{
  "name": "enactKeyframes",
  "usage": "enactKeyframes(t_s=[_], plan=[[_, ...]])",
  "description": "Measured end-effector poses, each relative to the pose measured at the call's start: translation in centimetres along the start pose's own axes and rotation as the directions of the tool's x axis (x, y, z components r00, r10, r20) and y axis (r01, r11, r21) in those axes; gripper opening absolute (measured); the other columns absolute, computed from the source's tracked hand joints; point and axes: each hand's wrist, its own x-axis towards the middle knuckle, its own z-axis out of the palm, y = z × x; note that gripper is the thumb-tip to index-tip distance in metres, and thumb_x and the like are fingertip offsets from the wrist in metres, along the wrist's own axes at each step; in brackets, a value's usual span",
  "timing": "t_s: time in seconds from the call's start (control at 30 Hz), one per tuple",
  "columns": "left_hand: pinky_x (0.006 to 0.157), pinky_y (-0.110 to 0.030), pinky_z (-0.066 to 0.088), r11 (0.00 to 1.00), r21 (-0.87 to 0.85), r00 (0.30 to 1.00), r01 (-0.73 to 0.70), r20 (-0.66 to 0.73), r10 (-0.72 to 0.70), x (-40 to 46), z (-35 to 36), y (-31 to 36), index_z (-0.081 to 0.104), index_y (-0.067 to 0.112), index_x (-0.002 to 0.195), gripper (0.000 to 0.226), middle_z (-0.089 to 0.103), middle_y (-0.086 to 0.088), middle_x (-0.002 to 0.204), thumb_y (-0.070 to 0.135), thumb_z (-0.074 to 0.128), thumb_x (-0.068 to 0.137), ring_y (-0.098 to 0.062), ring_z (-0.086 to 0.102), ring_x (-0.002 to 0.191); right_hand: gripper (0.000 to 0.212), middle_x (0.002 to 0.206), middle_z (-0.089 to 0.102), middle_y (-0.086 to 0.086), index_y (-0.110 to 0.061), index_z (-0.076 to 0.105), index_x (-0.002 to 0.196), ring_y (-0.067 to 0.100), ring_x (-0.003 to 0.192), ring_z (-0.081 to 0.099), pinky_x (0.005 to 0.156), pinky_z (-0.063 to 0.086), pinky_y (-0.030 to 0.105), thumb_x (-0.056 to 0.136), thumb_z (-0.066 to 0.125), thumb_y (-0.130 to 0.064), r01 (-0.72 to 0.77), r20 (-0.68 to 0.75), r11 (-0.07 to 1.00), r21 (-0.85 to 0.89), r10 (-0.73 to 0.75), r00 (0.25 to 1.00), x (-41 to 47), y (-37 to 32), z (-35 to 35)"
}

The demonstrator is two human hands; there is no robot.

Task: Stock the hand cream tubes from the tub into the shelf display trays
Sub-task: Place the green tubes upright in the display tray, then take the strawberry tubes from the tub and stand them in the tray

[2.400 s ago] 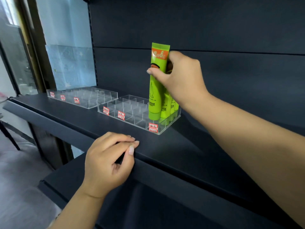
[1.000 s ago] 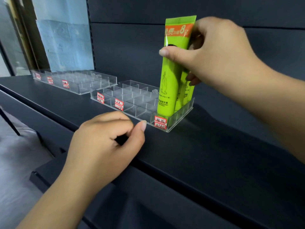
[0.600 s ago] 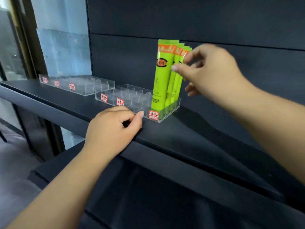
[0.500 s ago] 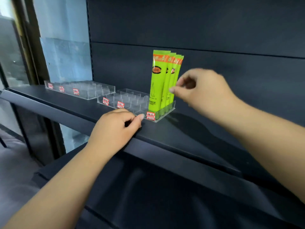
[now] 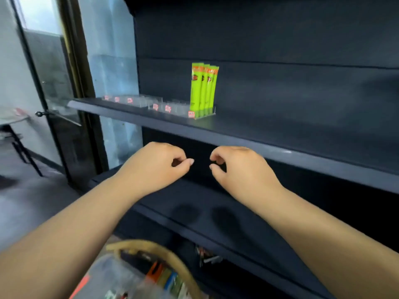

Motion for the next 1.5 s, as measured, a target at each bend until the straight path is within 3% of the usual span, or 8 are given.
enactKeyframes(t_s=[0.4,0.67,0.8,0.9,1.07,1.27,1.4,1.5], plan=[[0.064,-0.035,0.04,0.99,0.044,0.93,0.133,0.34,-0.14,-18.2,-0.3,2.4,0.061,0.007,0.071,0.04,0.06,-0.008,0.066,0.039,0.046,0.089,-0.021,0.053,0.065,0.018,0.102,0.062,0.001,-0.017,0.057,0.102,0.023,0.097,0.055,0.078,0.048,0.036,0.093,0.045,-0.025,-0.171,0.377,0.974,0.147,0.105,0.92,-13.5,-7.7,6.8],[0.06,-0.03,0.034,0.968,0.034,0.848,0.25,0.476,-0.235,-25.2,2.4,-4.9,0.052,0.013,0.06,0.037,0.051,-0.001,0.06,0.031,0.048,0.092,-0.018,0.048,0.061,0.023,0.11,0.063,0.007,-0.019,0.058,0.108,0.026,0.1,0.057,0.074,0.046,0.031,0.094,0.042,-0.025,-0.26,0.63,0.963,0.073,0.158,0.76,-15.0,-11.8,14.9],[0.05,-0.015,0.031,0.992,-0.031,0.885,0.126,0.455,-0.098,-27.9,4.9,-10.6,0.062,0.006,0.062,0.045,0.05,0.003,0.053,0.041,0.041,0.082,-0.014,0.046,0.048,0.024,0.11,0.063,0.008,-0.016,0.058,0.111,0.027,0.102,0.057,0.081,0.049,0.033,0.094,0.044,-0.026,-0.354,0.695,0.935,0.014,0.245,0.676,-14.5,-13.4,21.1],[0.061,-0.023,0.029,0.981,0.093,0.722,0.171,0.665,-0.189,-28.9,7.3,-14.8,0.061,0.008,0.077,0.054,0.061,-0.008,0.078,0.044,0.025,0.094,-0.021,0.056,0.075,0.021,0.108,0.063,0.009,-0.015,0.058,0.106,0.028,0.099,0.057,0.076,0.045,0.031,0.092,0.046,-0.025,-0.443,0.731,0.895,-0.047,0.333,0.596,-13.8,-13.8,25.6],[0.049,-0.018,0.029,0.948,0.064,0.585,0.313,0.773,-0.245,-31.3,11.3,-22.6,0.052,0.014,0.071,0.037,0.048,0.001,0.061,0.037,0.038,0.096,-0.013,0.046,0.061,0.016,0.102,0.064,0.011,-0.011,0.061,0.092,0.03,0.097,0.059,0.077,0.048,0.029,0.089,0.046,-0.016,-0.612,0.787,0.776,-0.148,0.468,0.402,-13.9,-14.8,31.5],[0.055,-0.027,0.031,0.886,-0.013,0.46,0.463,0.859,-0.227,-35.9,17.3,-27.1,0.04,0.023,0.057,0.039,0.05,0.0,0.06,0.031,0.044,0.095,-0.019,0.052,0.066,0.023,0.109,0.064,0.012,-0.005,0.063,0.104,0.027,0.101,0.058,0.085,0.048,0.031,0.087,0.051,-0.015,-0.792,0.822,0.569,-0.22,0.546,0.164,-16.2,-16.1,37.7],[0.048,-0.023,0.028,0.868,-0.02,0.483,0.495,0.837,-0.257,-38.9,20.6,-28.1,0.054,0.017,0.066,0.034,0.052,0.0,0.058,0.031,0.043,0.095,-0.018,0.053,0.058,0.026,0.102,0.065,0.024,0.005,0.064,0.1,0.034,0.095,0.062,0.07,0.046,0.03,0.086,0.051,-0.012,-0.888,0.84,0.401,-0.226,0.542,0.031,-17.2,-16.5,43.5],[0.048,-0.026,0.033,0.859,0.027,0.479,0.511,0.821,-0.31,-41.2,22.5,-28.7,0.067,0.004,0.084,0.03,0.066,-0.013,0.071,0.025,0.047,0.094,-0.027,0.061,0.063,0.022,0.064,0.055,0.023,0.009,0.06,0.07,0.029,0.06,0.055,0.057,0.039,0.029,0.084,0.052,-0.005,-0.971,0.854,0.142,-0.193,0.512,-0.095,-17.4,-17.1,49.1]])
